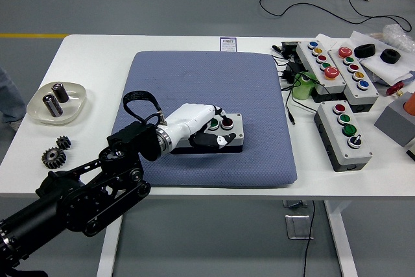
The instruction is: Pick up the button,place it on the desk,press the button,press the button
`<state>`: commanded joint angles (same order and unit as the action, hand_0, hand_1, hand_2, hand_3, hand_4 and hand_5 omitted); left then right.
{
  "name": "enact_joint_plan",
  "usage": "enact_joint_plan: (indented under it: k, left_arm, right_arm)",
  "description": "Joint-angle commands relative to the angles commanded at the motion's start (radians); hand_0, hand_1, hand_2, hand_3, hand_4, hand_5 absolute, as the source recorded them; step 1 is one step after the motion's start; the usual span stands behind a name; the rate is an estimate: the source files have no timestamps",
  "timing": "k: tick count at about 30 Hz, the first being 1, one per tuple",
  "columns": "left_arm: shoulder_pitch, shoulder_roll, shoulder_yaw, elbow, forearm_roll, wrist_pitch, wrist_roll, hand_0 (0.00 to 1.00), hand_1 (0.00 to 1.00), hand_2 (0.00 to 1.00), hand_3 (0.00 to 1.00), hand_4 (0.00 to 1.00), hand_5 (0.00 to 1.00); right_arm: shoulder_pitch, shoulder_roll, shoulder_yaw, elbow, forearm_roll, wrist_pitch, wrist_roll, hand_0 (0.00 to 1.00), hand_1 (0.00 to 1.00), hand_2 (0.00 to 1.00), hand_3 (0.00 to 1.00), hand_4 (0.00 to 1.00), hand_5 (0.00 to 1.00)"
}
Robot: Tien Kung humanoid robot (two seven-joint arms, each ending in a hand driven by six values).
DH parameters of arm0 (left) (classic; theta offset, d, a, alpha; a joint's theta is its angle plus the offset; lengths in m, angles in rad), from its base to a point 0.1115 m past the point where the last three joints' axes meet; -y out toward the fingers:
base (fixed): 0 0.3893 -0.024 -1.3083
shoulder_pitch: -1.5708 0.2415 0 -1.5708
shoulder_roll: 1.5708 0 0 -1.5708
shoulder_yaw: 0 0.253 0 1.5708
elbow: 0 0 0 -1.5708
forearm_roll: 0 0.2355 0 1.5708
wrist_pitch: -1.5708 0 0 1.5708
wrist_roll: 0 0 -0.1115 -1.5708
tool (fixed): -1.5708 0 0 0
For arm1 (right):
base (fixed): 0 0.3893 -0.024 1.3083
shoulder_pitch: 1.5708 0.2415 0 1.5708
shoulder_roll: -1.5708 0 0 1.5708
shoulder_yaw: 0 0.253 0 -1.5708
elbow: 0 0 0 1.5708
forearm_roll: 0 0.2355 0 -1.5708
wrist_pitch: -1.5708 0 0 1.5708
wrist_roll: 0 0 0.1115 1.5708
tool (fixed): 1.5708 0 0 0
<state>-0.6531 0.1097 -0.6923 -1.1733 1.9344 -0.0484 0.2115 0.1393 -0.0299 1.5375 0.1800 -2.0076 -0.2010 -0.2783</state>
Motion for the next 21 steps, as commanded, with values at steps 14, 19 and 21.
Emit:
enact_joint_plan:
  k: [14, 19, 21]
  left_arm:
    - [0.025, 0.015, -0.152, -0.101, 0.024, -0.006, 0.004, 0.002, 0.002, 0.039, 0.676, 0.683, 0.768]
    - [0.037, 0.016, -0.221, -0.099, 0.043, 0.02, -0.007, 0.002, 0.002, 0.039, 0.673, 0.681, 0.78]
    - [0.043, 0.019, -0.255, -0.094, 0.059, 0.032, -0.008, 0.002, 0.002, 0.039, 0.673, 0.681, 0.78]
  right_arm:
    - [0.001, 0.002, -0.002, 0.0, 0.007, -0.001, -0.001, 0.67, 0.645, 0.686, 0.631, 0.307, 0.171]
    - [0.0, 0.002, -0.002, 0.0, 0.009, -0.001, 0.0, 0.67, 0.645, 0.686, 0.631, 0.307, 0.173]
    - [0.0, 0.002, 0.001, 0.0, 0.007, -0.001, 0.0, 0.67, 0.645, 0.686, 0.631, 0.307, 0.173]
